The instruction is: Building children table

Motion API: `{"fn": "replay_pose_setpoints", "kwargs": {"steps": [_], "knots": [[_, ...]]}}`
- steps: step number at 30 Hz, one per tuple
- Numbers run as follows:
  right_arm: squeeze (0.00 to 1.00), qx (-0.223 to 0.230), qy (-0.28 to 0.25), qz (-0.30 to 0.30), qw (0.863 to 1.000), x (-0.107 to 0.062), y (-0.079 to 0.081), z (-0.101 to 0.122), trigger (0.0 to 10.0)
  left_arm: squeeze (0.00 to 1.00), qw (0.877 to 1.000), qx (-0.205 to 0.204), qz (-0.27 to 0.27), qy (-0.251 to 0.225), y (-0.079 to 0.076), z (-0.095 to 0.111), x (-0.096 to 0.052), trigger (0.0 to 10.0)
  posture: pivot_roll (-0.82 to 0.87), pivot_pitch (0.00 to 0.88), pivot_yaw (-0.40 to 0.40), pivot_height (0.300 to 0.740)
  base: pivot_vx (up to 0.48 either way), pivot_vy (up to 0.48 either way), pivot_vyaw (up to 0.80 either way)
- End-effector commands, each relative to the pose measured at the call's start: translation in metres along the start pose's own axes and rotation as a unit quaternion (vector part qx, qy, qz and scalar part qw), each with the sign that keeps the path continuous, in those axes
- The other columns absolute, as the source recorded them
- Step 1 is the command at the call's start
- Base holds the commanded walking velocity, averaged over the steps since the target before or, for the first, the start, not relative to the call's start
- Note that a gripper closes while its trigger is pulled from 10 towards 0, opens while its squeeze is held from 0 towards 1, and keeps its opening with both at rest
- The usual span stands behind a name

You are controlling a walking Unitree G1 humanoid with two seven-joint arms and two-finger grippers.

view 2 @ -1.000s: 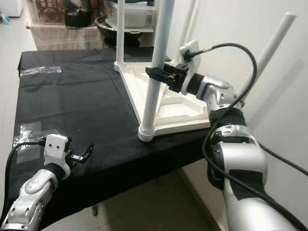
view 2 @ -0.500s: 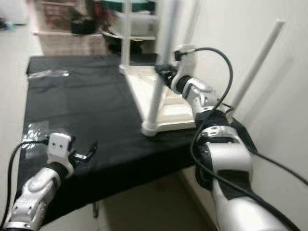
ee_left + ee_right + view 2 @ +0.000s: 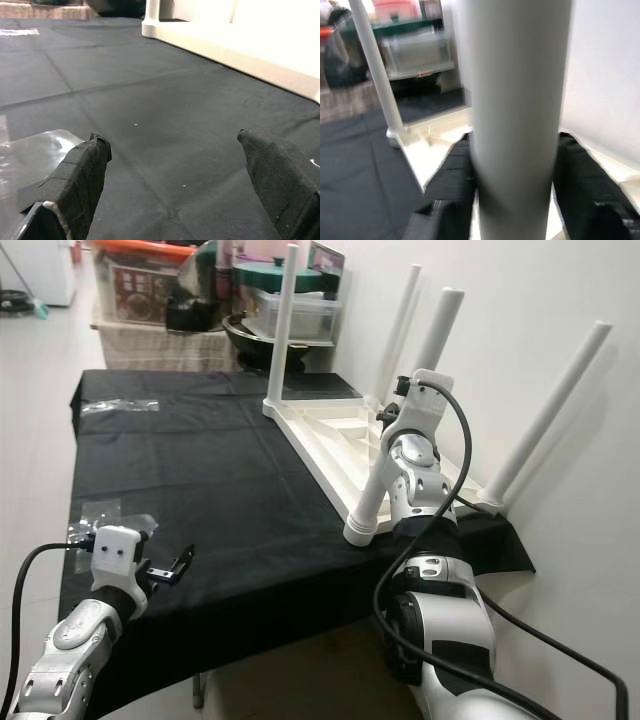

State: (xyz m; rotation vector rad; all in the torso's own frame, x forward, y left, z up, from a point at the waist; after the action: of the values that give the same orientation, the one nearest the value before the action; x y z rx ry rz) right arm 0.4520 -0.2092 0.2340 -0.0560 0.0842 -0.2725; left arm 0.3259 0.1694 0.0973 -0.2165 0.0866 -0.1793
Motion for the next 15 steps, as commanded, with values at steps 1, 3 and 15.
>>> {"fn": "replay_pose_setpoints", "kwargs": {"steps": [1, 3, 15], "knots": [[1.00, 0.011, 0.002, -0.001, 1.000, 0.004, -0.012, 0.000, 10.0, 0.00, 1.000, 0.001, -0.003, 0.006, -0.002, -0.004, 0.000, 10.0, 0.04, 0.000, -0.132, 0.740, 0.000, 0.000, 0.00], [1.00, 0.009, -0.004, 0.007, 1.000, 0.004, -0.012, 0.005, 10.0, 0.00, 1.000, 0.001, -0.003, 0.006, -0.002, -0.004, 0.000, 10.0, 0.04, 0.000, -0.132, 0.740, 0.000, 0.000, 0.00], [0.00, -0.119, -0.118, 0.378, 0.911, -0.018, 0.012, 0.032, 10.0, 0.00, 1.000, 0.005, -0.004, 0.005, -0.002, -0.002, 0.002, 10.0, 0.05, 0.000, -0.136, 0.740, 0.000, 0.000, 0.00]]}}
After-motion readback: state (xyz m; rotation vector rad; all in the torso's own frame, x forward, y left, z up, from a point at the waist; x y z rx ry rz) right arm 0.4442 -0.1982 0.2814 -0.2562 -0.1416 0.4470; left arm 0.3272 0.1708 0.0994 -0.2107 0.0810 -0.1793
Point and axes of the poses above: a point about 5 cm out from each wrist's last joint towards the gripper, its own x axis pointing out of the wrist towards the gripper, its own z axis along the axis of the wrist's last joint, y = z × x, the point moved 5 cm from there along x, pointing out of the wrist towards the gripper, and after that the axes turned 14 degrees about -x, right-handed, at the moved point
